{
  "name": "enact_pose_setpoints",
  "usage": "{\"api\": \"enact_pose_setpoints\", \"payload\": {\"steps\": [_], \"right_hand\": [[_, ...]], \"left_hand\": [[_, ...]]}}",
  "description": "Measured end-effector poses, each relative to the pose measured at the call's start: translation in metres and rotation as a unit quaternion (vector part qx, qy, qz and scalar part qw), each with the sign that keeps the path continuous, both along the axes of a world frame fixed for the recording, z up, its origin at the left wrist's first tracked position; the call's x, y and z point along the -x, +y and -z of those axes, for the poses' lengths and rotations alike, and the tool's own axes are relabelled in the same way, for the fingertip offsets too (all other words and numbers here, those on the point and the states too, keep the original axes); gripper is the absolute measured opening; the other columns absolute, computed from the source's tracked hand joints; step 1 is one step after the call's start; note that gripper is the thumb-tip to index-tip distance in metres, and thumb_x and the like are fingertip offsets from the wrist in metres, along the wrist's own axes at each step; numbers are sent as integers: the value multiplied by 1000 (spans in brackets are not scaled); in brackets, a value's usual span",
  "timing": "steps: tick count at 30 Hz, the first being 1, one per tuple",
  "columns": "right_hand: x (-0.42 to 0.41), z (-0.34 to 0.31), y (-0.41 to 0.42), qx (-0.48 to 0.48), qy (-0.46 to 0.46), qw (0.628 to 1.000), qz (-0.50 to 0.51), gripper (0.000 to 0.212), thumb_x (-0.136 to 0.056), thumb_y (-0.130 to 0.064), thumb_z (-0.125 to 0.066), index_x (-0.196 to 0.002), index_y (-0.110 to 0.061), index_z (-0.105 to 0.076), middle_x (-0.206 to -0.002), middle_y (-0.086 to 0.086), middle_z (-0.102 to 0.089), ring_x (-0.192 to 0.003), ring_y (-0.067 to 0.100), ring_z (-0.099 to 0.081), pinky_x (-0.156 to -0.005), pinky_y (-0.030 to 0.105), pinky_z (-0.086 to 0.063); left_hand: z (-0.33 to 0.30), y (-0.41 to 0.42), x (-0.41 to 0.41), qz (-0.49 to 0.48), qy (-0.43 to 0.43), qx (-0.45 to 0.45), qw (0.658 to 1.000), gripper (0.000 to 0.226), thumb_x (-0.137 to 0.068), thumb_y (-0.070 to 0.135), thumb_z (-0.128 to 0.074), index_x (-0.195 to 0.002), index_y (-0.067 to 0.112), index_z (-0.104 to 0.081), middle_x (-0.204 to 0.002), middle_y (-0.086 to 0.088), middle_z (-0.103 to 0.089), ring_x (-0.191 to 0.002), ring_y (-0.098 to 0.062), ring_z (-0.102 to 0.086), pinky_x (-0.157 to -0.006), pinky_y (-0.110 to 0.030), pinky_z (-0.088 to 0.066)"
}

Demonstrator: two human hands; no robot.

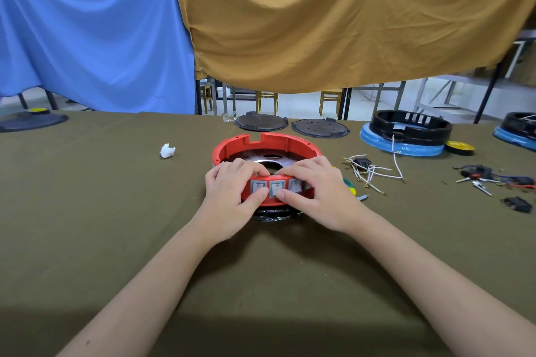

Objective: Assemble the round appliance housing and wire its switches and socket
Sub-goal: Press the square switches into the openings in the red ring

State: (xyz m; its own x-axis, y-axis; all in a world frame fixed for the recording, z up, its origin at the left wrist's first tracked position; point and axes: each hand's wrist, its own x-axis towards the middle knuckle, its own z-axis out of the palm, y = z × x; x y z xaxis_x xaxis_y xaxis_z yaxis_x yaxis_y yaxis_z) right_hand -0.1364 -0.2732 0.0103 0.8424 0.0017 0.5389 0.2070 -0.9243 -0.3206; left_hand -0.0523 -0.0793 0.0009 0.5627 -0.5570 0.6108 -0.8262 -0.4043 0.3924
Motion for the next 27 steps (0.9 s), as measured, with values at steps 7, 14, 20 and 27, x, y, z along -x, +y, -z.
{"api": "enact_pose_setpoints", "payload": {"steps": [7,14,20,27], "right_hand": [[-5,0,-3,-18,6,1000,-5,32,-95,-51,-55,-124,-39,-62,-119,-23,-54,-120,7,-36,-99,41,-29],[2,-6,-11,4,-2,1000,-8,34,-97,-38,-58,-130,-28,-61,-130,-10,-56,-127,9,-37,-110,42,-30],[3,-7,-3,75,-42,996,-8,39,-90,-55,-60,-117,-28,-69,-104,-10,-64,-106,15,-49,-96,38,-31],[-3,-5,-4,38,-46,998,10,35,-91,-57,-56,-114,-34,-68,-100,-15,-63,-104,11,-52,-101,32,-24]], "left_hand": [[-1,-4,-3,-18,-11,15,1000,16,-95,31,-49,-107,30,-60,-102,13,-56,-110,-11,-48,-109,-37,-21],[-7,7,-6,-12,3,38,999,16,-93,16,-61,-107,24,-65,-107,8,-61,-107,-12,-50,-106,-45,-32],[-9,6,2,7,-10,12,1000,29,-84,45,-57,-108,32,-68,-106,15,-57,-109,-5,-47,-113,-47,-20],[-15,6,-3,27,40,67,997,20,-85,20,-75,-103,27,-74,-98,10,-60,-100,0,-50,-107,-53,-32]]}}
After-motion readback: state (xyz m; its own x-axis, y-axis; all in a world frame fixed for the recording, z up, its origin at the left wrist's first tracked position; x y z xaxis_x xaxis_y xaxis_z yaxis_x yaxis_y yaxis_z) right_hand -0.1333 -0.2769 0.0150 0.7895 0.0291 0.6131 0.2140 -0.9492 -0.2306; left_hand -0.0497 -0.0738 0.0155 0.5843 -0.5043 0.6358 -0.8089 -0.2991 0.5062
